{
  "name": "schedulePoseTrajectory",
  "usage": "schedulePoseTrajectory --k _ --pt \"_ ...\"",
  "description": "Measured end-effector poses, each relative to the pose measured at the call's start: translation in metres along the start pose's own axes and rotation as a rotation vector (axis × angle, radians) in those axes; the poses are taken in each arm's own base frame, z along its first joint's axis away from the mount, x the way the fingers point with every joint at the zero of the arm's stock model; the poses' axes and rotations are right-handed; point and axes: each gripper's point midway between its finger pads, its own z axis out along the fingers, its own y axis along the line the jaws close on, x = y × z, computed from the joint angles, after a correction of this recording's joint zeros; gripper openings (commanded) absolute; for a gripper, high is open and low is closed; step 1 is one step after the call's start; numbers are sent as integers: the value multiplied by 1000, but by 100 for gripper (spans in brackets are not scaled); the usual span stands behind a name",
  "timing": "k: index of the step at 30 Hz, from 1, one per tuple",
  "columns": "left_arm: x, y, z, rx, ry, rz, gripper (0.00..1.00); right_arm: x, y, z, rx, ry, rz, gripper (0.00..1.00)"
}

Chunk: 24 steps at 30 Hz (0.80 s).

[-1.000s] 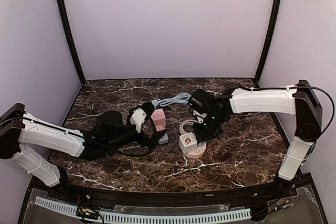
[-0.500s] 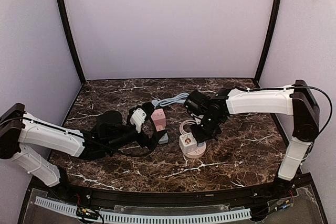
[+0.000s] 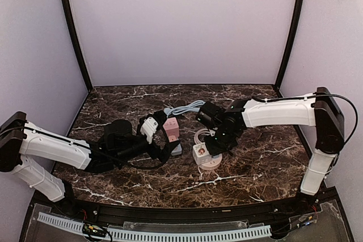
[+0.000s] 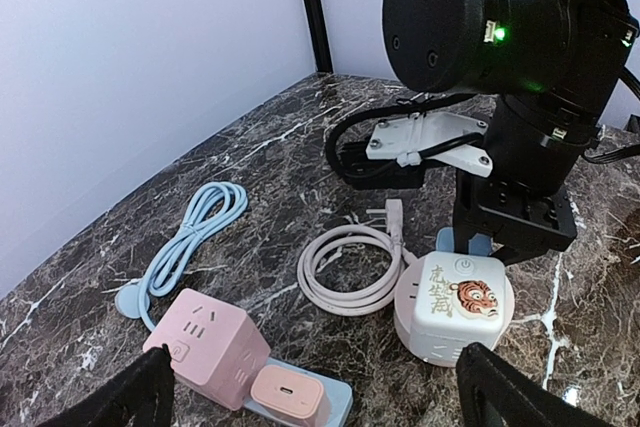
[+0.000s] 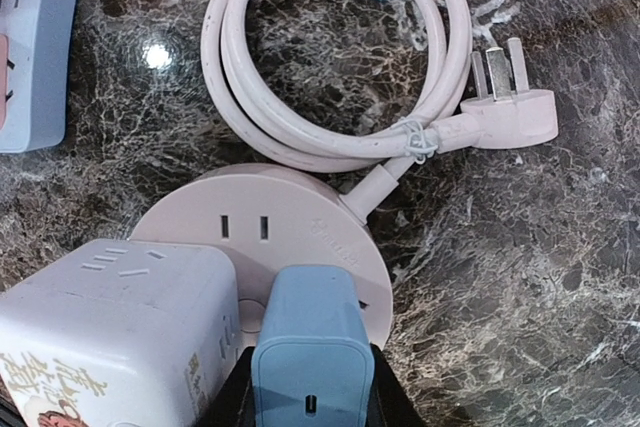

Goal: Insert the plug

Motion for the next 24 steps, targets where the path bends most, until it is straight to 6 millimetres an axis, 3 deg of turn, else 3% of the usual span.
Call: schedulePoseTrajectory --k 10,16,20,24 --pt "2 0 0 1 8 2 99 -5 1 4 3 -39 22 1" --pt "2 0 0 1 8 2 99 -10 3 -4 -8 -56 25 18" --pt "2 0 0 1 9 2 100 -10 3 -7 -5 -51 19 39" --pt "2 0 0 1 9 4 100 -5 -3 -10 21 -23 10 45"
